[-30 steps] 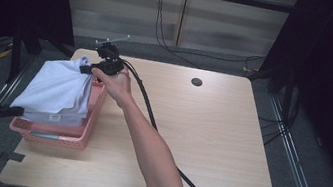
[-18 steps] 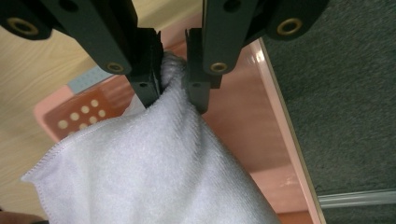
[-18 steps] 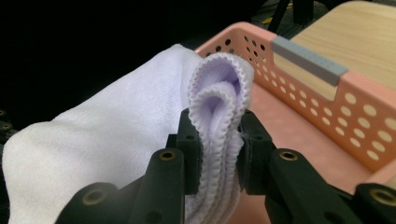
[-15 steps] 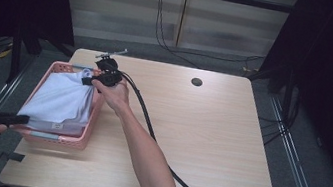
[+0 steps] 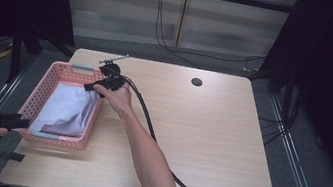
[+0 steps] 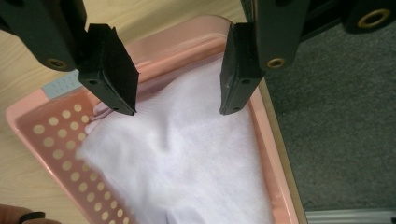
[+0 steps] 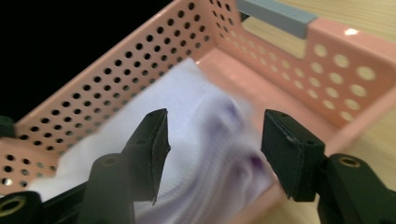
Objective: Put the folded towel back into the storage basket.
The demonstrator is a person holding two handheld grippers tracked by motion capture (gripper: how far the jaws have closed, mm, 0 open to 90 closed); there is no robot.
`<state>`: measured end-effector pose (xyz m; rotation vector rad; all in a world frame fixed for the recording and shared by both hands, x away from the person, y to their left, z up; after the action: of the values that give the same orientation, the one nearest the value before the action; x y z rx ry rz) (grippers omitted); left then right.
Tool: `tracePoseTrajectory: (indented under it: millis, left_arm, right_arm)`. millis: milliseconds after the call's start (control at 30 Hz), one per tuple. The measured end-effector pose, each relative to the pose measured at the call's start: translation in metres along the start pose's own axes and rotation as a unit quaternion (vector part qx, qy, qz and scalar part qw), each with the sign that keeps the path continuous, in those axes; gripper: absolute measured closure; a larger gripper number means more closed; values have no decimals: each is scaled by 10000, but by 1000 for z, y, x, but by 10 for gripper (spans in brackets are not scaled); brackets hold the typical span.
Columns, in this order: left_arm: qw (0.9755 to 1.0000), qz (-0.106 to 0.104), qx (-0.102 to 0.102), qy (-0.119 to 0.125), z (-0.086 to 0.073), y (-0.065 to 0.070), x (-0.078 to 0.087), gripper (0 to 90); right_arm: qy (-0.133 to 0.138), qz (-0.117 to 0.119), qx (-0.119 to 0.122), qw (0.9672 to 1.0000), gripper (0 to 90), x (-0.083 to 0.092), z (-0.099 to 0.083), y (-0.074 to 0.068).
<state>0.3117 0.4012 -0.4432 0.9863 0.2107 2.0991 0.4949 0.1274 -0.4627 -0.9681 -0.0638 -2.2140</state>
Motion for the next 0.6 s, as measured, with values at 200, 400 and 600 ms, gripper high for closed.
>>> tracePoseTrajectory:
  millis: [200,400,600]
  left_arm:
    - [9997,-20,-220,110,8,15,-4,429]
    - [9989,-151,-340,278,21,37,-17,465]
    - [9975,-324,-562,293,28,60,-38,454]
  right_arm:
    - [201,8,0,9998,387,11,5,3]
    - [375,319,242,9985,396,33,6,0]
    - [521,349,314,9975,371,61,0,8]
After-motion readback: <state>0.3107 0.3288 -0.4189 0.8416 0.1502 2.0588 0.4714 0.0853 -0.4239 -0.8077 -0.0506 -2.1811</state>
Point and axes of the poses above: each handheld gripper's, and its own axes: x roughly backward along the jaws, z roughly out of its top, y roughly to its right, the point moved 4 cm from there along -x, roughly forward along the jaws, and after that the axes turned 15 degrees about -z, right-handed, at the moved point
